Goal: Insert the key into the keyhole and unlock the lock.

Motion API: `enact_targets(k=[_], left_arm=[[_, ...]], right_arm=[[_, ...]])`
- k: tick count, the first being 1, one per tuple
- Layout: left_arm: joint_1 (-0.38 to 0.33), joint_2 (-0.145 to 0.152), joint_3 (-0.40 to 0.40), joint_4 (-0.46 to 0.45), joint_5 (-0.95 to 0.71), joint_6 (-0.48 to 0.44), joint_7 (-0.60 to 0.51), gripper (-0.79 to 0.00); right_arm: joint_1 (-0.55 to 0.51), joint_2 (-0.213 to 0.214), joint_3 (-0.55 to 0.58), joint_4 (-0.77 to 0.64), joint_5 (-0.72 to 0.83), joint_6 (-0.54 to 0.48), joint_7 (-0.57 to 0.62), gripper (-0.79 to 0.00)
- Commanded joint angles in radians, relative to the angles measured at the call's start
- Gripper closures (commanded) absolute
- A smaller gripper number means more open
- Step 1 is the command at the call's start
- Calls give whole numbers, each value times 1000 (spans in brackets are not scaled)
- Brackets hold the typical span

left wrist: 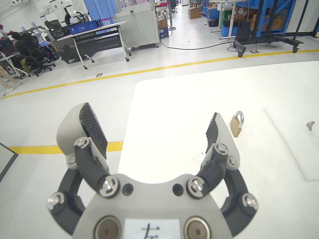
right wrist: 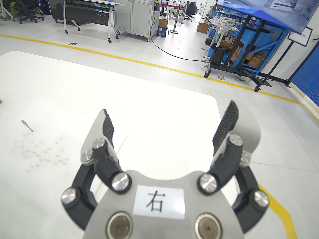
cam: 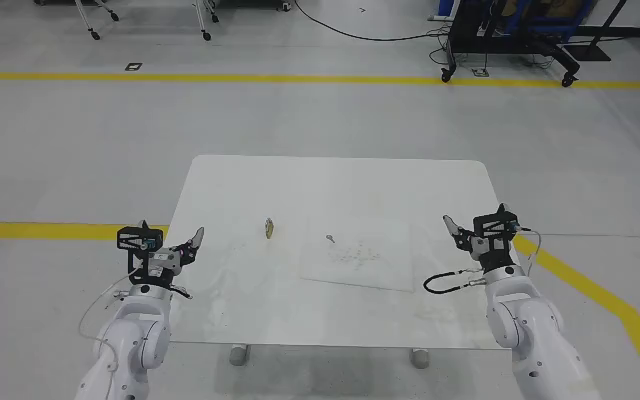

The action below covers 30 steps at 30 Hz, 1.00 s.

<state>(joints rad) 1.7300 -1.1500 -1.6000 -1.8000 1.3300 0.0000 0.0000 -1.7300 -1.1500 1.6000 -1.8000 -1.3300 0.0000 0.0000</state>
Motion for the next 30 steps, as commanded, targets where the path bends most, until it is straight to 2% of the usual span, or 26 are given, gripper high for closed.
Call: enact_targets(k=[1,7,9,13,15,28,30], left_arm=[[0,0,0,0,0,0,0,-785],[0,0,0,0,0,0,0,-785],[0,0,0,0,0,0,0,-785],[0,0,0,0,0,0,0,-785],[0,0,0,0,0,0,0,-785],[0,0,0,0,0,0,0,-785],[0,0,0,0,0,0,0,-785]], right_arm=[[0,0,0,0,0,0,0,-784],[4,0,-8,2,5,-18,8,-785],[58,-3,-39,42,34,-47,70,-785],[180,-8,-129,125,90,-199,158,-785],[211,-11,-146,158,95,-195,188,-785],[211,-11,-146,158,95,-195,188,-785],[215,-12,-163,169,92,-220,195,-785]])
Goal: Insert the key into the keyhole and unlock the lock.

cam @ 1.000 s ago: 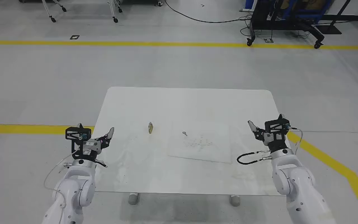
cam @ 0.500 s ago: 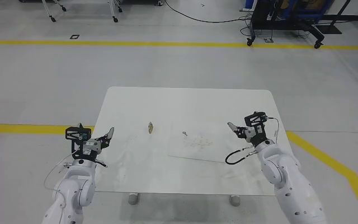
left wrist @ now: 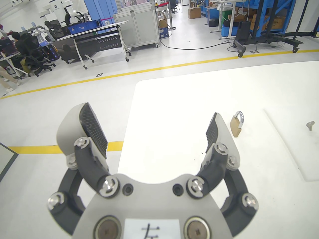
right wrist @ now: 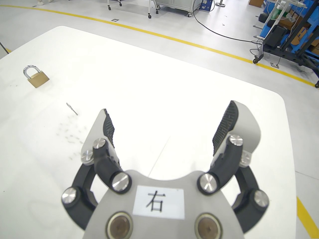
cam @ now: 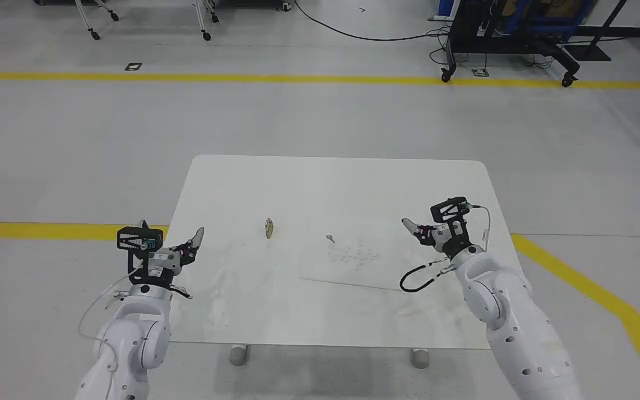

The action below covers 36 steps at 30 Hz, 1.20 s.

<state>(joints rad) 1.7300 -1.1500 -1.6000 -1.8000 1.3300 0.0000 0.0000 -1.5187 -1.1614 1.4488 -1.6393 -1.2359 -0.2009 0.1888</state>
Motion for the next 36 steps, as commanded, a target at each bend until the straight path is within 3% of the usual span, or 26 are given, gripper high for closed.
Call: enact_targets(k=[1,7,15,20,24,26,28,30,36], left_arm=[[0,0,0,0,0,0,0,-785],[0,0,0,0,0,0,0,-785],[0,0,0,0,0,0,0,-785],[0,0,0,0,0,0,0,-785],[0,0,0,0,0,0,0,-785],[0,0,0,0,0,0,0,-785],[0,0,0,0,0,0,0,-785],[0,0,0,0,0,0,0,-785],[0,0,0,0,0,0,0,-785]], right_arm=[[19,-2,-28,24,6,-50,15,-785],[170,-21,-152,182,28,-117,75,-785],[311,-50,-274,362,130,-266,54,-785],[363,-60,-318,459,217,-452,28,-785],[413,-65,-363,527,192,-574,19,-785],[440,-68,-384,555,155,-593,8,-650],[463,-72,-408,579,99,-598,-15,-443],[484,-76,-434,598,43,-602,-40,-342],[553,-90,-509,650,-103,-603,-93,-308]])
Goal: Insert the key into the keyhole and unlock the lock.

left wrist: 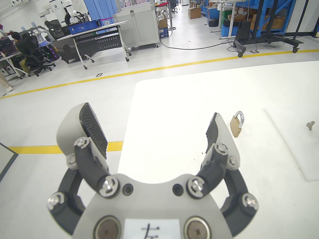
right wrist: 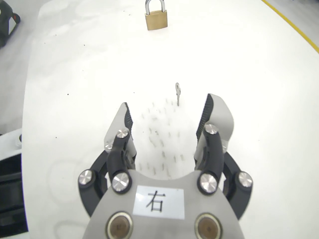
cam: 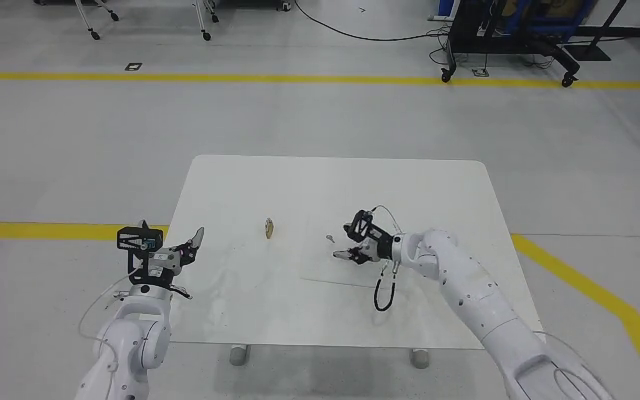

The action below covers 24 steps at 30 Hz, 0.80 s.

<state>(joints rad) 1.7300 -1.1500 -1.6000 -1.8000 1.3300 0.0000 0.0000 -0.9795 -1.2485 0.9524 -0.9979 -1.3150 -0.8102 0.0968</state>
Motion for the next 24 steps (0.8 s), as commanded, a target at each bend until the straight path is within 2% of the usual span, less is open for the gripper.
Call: enact_targets(k=[1,13,17,22,23,24], left_arm=[[0,0,0,0,0,0,0,-785],[0,0,0,0,0,0,0,-785],[0,0,0,0,0,0,0,-785],[0,0,0,0,0,0,0,-785],[0,0,0,0,0,0,0,-785],[0,0,0,0,0,0,0,-785]], right_arm=[[26,-7,-26,19,-39,7,-6,-314],[146,-59,-142,158,-102,20,-62,-357],[173,-76,-171,196,-107,15,-81,-339],[198,-95,-205,243,-116,6,-95,-259],[202,-99,-211,251,-116,3,-100,-231],[206,-102,-215,260,-116,2,-106,-163]])
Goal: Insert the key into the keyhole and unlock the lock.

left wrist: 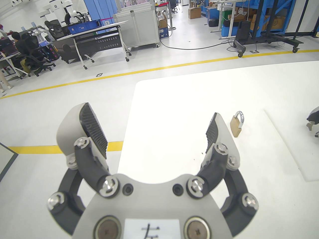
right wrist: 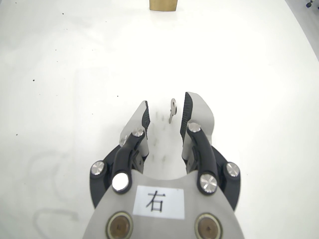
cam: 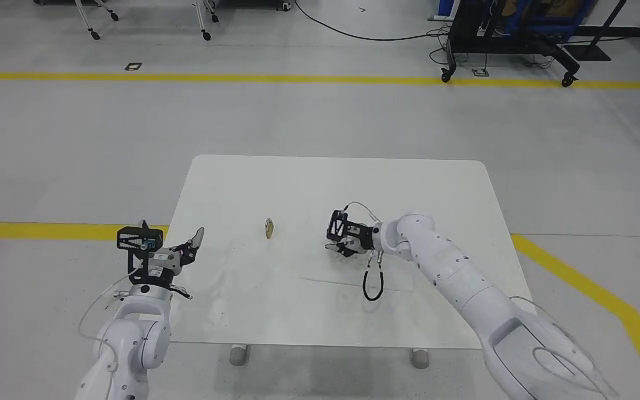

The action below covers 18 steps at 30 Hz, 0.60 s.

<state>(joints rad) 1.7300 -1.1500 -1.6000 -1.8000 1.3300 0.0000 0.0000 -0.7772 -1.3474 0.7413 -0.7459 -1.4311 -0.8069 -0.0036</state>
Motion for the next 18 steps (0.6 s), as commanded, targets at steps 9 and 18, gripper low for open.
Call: enact_targets(k=[9,18], left_arm=[[0,0,0,0,0,0,0,-785],[0,0,0,0,0,0,0,-785]], right_arm=[[11,0,-1,38,-29,10,-127,0],[-57,57,82,-21,-61,5,-370,0]])
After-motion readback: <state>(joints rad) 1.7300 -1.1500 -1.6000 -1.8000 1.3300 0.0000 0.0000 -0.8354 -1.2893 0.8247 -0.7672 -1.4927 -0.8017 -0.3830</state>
